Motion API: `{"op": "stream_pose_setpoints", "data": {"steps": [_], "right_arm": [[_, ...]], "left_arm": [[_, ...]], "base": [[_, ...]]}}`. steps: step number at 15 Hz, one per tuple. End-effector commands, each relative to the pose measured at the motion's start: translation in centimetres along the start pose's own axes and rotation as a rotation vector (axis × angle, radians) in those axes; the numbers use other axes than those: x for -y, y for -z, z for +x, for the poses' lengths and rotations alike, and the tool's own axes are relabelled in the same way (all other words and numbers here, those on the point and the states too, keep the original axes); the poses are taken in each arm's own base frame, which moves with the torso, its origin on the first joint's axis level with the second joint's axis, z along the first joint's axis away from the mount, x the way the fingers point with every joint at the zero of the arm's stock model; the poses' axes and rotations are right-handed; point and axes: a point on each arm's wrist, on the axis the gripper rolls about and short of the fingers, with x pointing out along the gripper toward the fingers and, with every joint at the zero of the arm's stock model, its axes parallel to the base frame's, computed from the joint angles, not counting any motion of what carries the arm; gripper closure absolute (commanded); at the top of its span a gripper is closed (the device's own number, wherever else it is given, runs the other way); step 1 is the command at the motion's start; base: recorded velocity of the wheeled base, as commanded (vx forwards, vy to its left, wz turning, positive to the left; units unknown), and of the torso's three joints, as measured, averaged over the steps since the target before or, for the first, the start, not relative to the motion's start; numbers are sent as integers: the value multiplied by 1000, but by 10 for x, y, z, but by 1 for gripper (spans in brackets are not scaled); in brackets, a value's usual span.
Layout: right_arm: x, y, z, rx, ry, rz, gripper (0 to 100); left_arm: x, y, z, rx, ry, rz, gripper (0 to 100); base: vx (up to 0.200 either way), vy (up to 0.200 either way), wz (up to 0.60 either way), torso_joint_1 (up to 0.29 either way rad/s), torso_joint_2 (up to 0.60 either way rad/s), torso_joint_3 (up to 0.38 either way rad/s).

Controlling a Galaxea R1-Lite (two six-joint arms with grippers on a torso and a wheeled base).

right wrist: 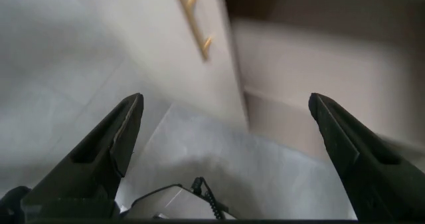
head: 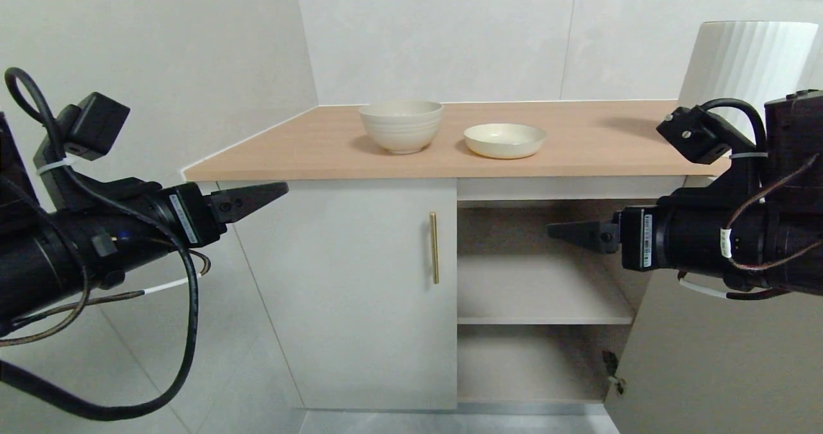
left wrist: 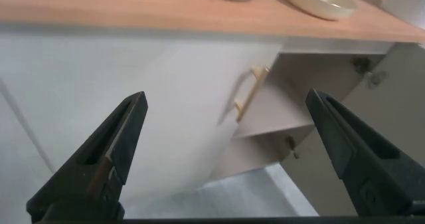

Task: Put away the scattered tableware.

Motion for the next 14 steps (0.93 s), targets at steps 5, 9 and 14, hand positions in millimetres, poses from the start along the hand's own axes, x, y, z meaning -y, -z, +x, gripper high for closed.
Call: {"op": "stream_pose_setpoints", "data": {"steps": [5, 9, 14], "right_arm": [[-1, -1, -2, 6, -3, -1, 0], [-1, -2, -12, 21, -25, 3, 0], [0, 4, -18, 13, -37, -37, 0]], "left_arm": [[-2, 3, 4, -13, -1, -3, 0], [-1, 1, 1, -3, 0, -3, 0], [-1, 2, 2, -4, 0, -3, 0]], "base": [[160, 0, 0, 5, 3, 4], [0, 0, 0, 0, 0, 0], [0, 0, 0, 0, 0, 0]]}}
